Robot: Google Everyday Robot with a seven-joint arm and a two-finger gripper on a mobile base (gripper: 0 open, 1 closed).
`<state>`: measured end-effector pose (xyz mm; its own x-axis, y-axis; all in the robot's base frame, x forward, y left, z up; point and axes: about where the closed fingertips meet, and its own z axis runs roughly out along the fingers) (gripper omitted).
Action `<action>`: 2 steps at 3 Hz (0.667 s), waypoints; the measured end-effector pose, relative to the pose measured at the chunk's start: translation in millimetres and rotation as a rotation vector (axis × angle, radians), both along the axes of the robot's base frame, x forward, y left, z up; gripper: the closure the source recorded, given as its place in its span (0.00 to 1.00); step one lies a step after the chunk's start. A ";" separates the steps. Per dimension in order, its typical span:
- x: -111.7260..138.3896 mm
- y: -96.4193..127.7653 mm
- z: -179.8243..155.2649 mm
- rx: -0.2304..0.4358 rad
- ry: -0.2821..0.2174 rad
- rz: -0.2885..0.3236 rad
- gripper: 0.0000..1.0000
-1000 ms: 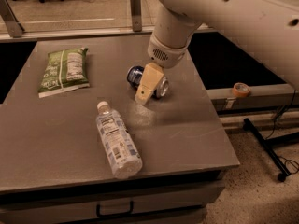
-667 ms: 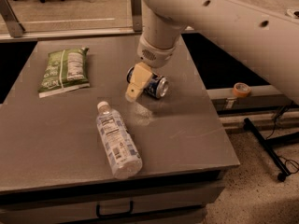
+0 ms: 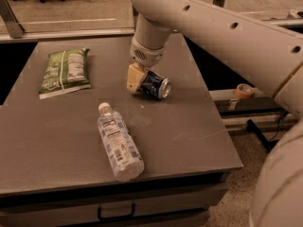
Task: Place pepsi can upright
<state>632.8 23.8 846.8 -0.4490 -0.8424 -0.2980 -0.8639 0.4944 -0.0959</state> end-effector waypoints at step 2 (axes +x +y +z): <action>3.4 14.6 7.3 -0.039 -0.017 0.066 0.87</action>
Offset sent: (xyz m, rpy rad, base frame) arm 0.0031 0.0280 0.0336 -0.0658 -0.0661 0.1464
